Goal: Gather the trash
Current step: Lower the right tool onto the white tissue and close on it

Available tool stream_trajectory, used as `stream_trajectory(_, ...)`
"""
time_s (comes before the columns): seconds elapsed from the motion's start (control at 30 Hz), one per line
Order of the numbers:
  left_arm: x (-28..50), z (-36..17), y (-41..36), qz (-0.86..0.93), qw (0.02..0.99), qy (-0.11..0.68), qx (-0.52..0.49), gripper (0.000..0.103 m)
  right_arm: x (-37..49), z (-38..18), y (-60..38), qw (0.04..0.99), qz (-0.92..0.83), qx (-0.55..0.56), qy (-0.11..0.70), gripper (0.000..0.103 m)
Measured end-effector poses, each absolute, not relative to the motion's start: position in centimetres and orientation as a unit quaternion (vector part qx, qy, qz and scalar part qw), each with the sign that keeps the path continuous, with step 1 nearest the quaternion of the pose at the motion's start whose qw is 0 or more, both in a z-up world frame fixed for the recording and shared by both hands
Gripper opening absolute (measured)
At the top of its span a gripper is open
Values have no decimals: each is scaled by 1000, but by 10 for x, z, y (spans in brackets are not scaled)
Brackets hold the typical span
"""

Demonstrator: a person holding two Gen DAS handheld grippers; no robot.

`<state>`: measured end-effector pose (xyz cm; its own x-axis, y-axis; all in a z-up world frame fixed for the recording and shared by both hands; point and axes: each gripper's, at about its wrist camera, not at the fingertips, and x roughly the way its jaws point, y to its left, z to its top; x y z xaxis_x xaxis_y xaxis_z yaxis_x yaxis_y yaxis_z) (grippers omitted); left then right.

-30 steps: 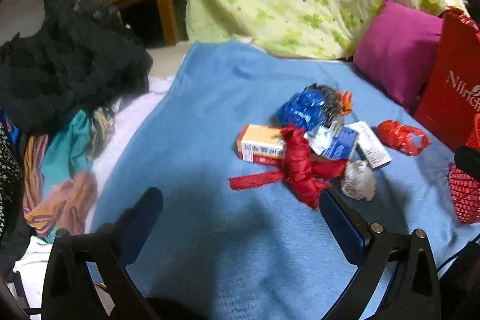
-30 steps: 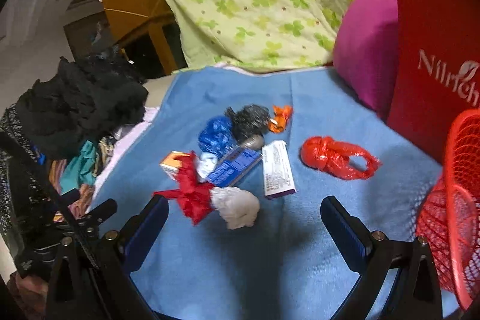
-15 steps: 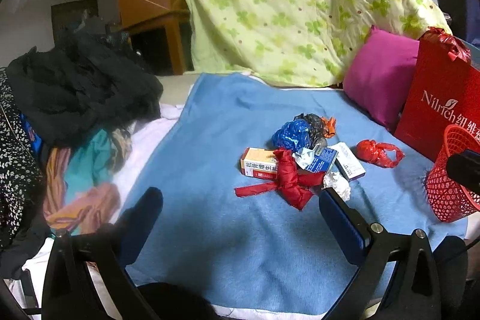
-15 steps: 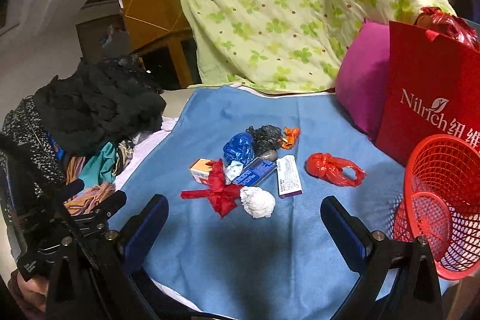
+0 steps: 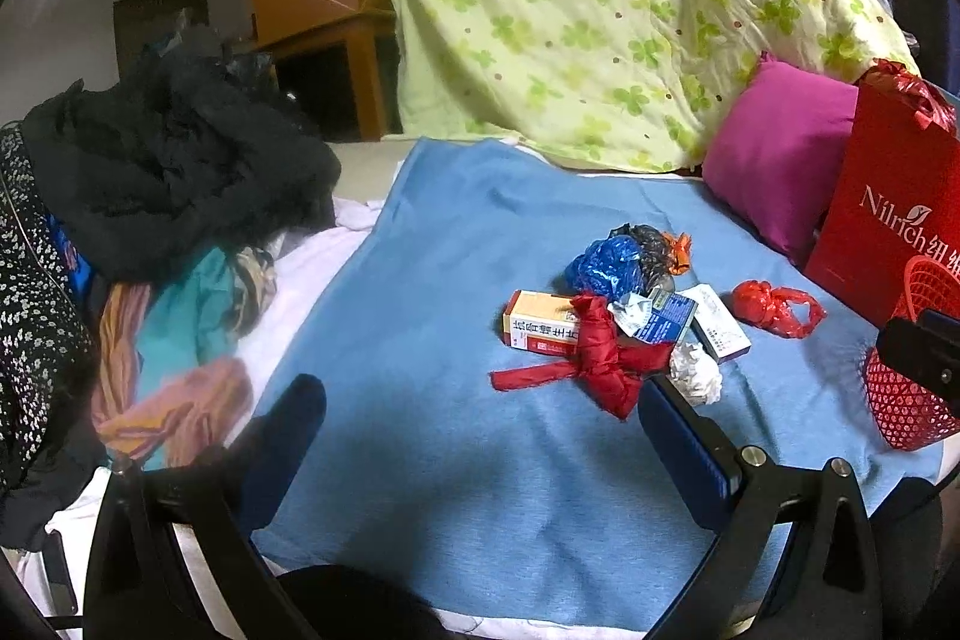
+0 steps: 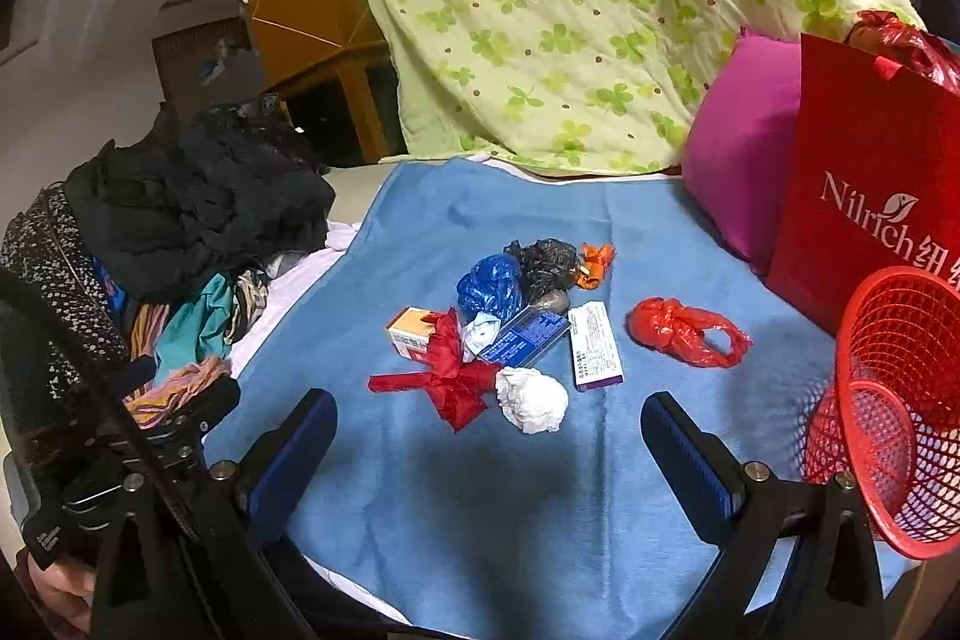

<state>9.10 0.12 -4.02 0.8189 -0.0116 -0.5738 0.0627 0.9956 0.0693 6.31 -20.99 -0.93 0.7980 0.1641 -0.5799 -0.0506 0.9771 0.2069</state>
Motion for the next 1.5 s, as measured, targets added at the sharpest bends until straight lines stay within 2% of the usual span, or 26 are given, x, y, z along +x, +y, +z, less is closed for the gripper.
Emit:
stream_trajectory(0.6,116,-54,4,-11,947,318,46,103,105,-43,-203,932,57,91,347,102)
stream_trajectory(0.9,154,-91,10,-18,934,355,44,103,155,-101,-212,911,51,95,397,81)
stream_trajectory(0.97,168,-109,14,-15,926,375,41,103,166,-115,-215,904,54,103,412,70)
stream_trajectory(1.1,190,-132,16,-10,917,394,53,103,190,-139,-222,894,57,117,428,69)
stream_trajectory(1.3,232,-140,14,-68,915,395,56,103,224,-170,-226,874,85,140,458,60)
stream_trajectory(1.37,253,-143,10,-81,912,396,73,103,229,-178,-227,868,91,148,466,48)
stream_trajectory(1.5,296,-139,6,-147,907,389,73,103,235,-184,-235,861,104,174,467,43)
